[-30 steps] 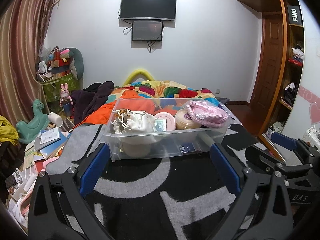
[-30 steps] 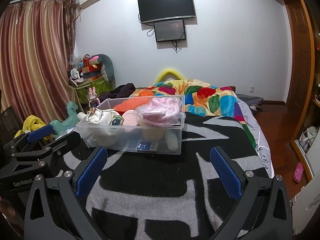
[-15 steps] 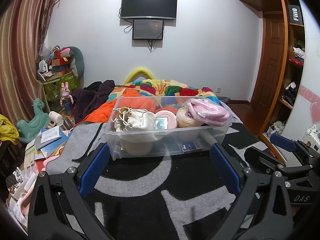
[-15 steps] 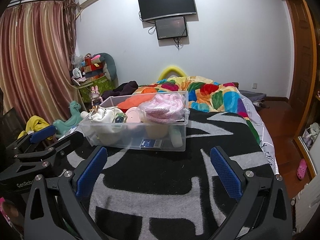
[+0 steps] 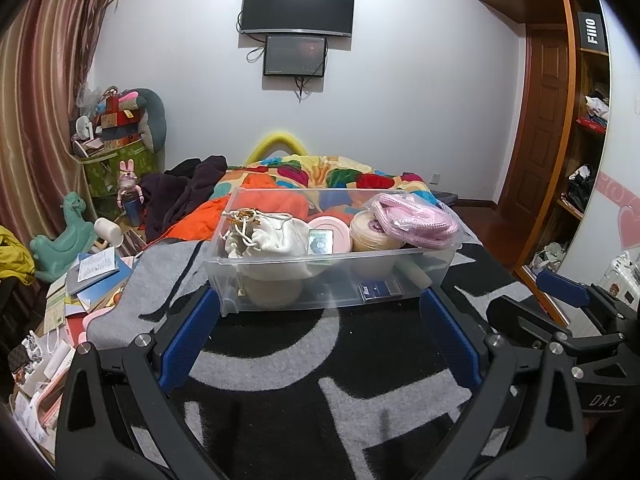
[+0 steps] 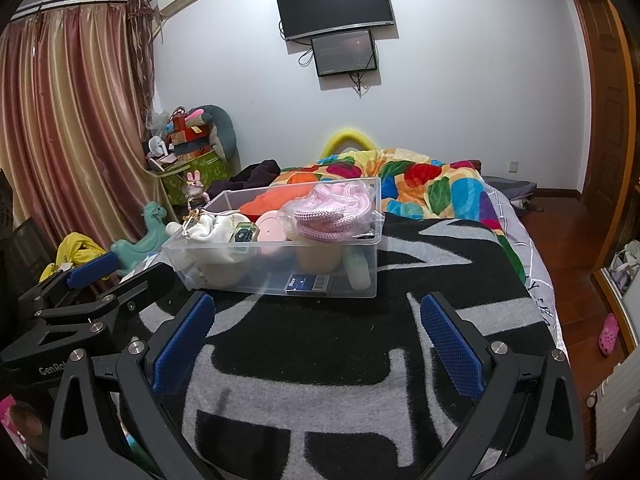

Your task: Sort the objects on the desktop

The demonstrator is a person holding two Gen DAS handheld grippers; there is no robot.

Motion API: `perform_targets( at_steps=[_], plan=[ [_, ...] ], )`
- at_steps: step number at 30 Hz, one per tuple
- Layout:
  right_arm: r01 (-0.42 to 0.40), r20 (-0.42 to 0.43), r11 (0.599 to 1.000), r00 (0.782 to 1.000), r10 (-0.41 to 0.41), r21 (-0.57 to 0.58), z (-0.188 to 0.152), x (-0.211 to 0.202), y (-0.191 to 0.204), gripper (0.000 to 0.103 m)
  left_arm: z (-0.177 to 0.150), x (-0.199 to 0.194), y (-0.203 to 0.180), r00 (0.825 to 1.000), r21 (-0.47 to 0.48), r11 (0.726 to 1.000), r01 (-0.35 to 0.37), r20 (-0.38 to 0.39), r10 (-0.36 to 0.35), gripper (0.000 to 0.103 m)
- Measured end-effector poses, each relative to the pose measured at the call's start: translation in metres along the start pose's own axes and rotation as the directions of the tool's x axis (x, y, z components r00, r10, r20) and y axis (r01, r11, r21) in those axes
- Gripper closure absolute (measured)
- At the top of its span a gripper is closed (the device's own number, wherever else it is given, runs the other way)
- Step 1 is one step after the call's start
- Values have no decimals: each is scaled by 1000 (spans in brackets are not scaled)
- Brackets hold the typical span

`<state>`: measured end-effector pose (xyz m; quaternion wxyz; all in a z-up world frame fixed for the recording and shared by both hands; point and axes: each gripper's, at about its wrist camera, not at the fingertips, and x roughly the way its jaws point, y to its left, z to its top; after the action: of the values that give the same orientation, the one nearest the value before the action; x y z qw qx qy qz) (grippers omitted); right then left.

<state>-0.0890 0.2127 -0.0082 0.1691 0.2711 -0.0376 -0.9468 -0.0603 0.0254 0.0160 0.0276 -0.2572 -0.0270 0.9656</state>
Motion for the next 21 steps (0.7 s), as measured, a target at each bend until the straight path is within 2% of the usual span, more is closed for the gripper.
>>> perform_targets(
  at_steps=[10,21],
  plan=[
    [-10,21,1000,1000,10,-2,2,-7,1,0,1,-4,-7,1000,50,999,3,5,-3,2],
    [-12,43,1000,999,12,6,4,-16,0,0,1,-8,-2,999,34,999,19,38,-20,2]
  ],
)
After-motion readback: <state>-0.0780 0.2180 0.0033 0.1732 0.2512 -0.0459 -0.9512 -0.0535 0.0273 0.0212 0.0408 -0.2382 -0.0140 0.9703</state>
